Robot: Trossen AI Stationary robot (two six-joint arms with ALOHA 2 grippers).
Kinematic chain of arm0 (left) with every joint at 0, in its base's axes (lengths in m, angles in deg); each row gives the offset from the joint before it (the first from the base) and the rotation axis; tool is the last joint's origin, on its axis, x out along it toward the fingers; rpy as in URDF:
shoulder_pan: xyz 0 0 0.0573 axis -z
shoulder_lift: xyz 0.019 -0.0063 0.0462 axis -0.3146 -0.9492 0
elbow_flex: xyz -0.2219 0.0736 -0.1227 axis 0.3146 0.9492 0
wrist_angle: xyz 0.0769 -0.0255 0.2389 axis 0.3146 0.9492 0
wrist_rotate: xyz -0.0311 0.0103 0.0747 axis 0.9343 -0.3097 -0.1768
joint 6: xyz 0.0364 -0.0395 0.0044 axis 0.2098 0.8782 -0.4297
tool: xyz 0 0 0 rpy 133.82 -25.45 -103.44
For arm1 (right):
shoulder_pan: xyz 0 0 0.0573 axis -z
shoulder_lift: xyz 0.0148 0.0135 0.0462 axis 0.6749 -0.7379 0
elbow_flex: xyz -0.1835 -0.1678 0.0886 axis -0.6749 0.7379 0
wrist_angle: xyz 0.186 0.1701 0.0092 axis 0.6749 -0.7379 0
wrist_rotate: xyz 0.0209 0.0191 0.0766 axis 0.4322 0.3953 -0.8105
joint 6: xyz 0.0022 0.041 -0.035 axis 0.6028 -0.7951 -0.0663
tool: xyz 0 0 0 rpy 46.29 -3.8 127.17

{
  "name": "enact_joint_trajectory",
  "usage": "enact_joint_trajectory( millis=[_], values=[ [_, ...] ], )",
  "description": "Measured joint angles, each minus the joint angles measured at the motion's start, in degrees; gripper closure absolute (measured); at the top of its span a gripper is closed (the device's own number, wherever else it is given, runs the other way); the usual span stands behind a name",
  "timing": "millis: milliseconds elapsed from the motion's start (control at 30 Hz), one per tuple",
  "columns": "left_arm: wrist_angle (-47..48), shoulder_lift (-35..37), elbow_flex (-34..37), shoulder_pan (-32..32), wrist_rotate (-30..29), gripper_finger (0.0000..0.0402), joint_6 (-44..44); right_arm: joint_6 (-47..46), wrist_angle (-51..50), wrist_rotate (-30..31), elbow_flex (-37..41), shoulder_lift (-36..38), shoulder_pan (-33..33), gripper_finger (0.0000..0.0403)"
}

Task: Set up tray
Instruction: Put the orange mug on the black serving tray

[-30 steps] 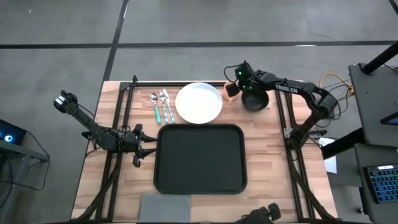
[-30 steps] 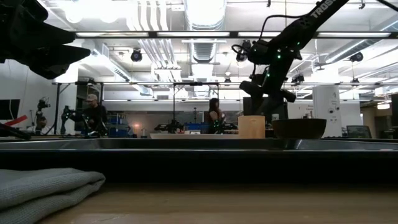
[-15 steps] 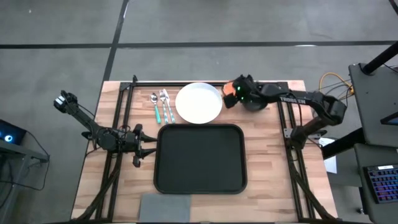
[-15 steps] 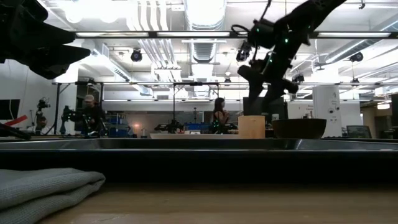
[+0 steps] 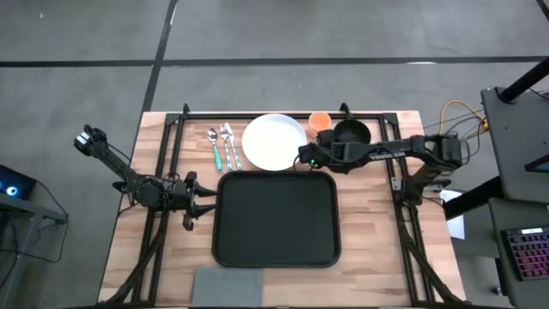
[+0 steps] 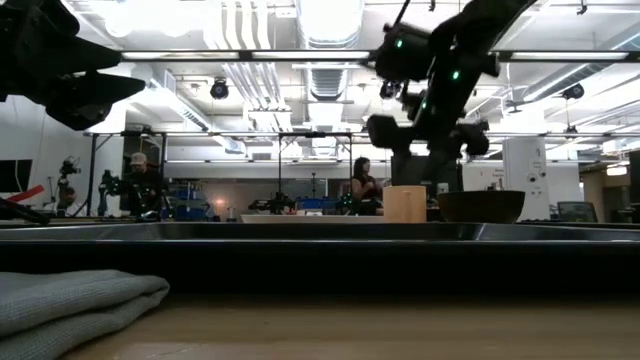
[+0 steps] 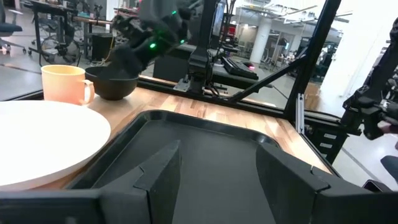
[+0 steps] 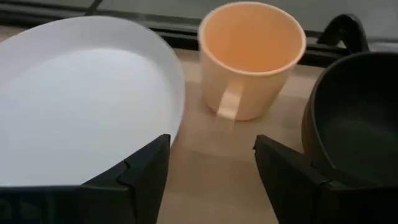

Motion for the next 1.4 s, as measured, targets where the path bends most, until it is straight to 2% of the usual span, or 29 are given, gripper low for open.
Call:
enact_joint_trajectory(
  millis=[367,1000,1167,1400],
  values=[
    [0.00,-0.01,0.00,0.02,0.01,0.0214,0.00,-3.49,5.01,4.21,0.02,-5.27,1.25,0.0179],
    [-0.01,-0.02,-0.07,0.02,0.18,0.0214,-0.05,-2.17,10.11,3.90,0.04,-11.49,5.25,0.0186],
    [-0.02,-0.02,-0.07,0.02,0.18,0.0214,-0.05,-0.62,11.56,4.12,0.04,-11.64,5.60,0.0233],
    [0.00,-0.02,-0.07,0.02,0.18,0.0214,-0.05,2.76,12.89,3.88,0.04,-11.49,5.33,0.0368]
  ],
)
